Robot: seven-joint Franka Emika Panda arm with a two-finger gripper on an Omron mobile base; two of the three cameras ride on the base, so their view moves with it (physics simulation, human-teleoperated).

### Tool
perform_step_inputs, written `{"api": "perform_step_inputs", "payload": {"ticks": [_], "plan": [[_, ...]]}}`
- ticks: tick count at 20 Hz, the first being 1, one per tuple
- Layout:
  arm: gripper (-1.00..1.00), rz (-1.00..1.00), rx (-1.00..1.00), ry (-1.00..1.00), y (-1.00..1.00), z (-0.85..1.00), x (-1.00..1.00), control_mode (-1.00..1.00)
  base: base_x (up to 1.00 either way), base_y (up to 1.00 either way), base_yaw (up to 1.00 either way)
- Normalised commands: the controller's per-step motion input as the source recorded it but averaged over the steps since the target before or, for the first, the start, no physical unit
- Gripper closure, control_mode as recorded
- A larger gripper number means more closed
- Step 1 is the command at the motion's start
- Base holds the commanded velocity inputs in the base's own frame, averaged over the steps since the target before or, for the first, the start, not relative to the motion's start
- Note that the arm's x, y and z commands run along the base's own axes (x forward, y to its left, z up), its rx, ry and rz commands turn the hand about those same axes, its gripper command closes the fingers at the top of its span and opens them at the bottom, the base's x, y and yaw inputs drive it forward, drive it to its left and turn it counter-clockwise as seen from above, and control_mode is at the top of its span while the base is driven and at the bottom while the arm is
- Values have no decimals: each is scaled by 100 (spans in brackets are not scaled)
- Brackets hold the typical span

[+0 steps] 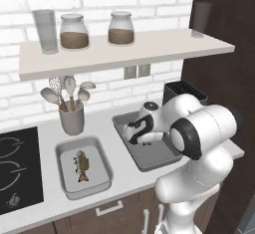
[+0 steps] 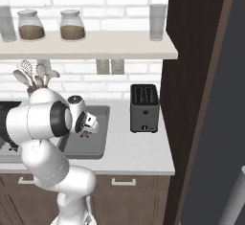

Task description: Place one potato and one fish in each tupperware on the nearby counter, to pack two identical lunches.

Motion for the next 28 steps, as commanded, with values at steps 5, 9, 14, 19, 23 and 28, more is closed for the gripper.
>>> {"api": "perform_step_inputs", "payload": {"ticks": [5, 9, 14, 19, 23, 28], "plan": [[-100, 7, 0, -6, -44, -43, 7, -100, 0, 0, 0], [-100, 0, 6, -2, -1, 85, 0, -100, 0, 0, 0], [-100, 0, 1, 1, 0, 100, -5, -100, 0, 0, 0], [-100, 0, 1, 13, 0, 100, -96, -100, 0, 0, 0], [-100, 0, -2, 3, 0, 79, -100, -100, 0, 0, 0], [-100, 2, -3, -32, 0, 12, -100, -100, 0, 0, 0]]}}
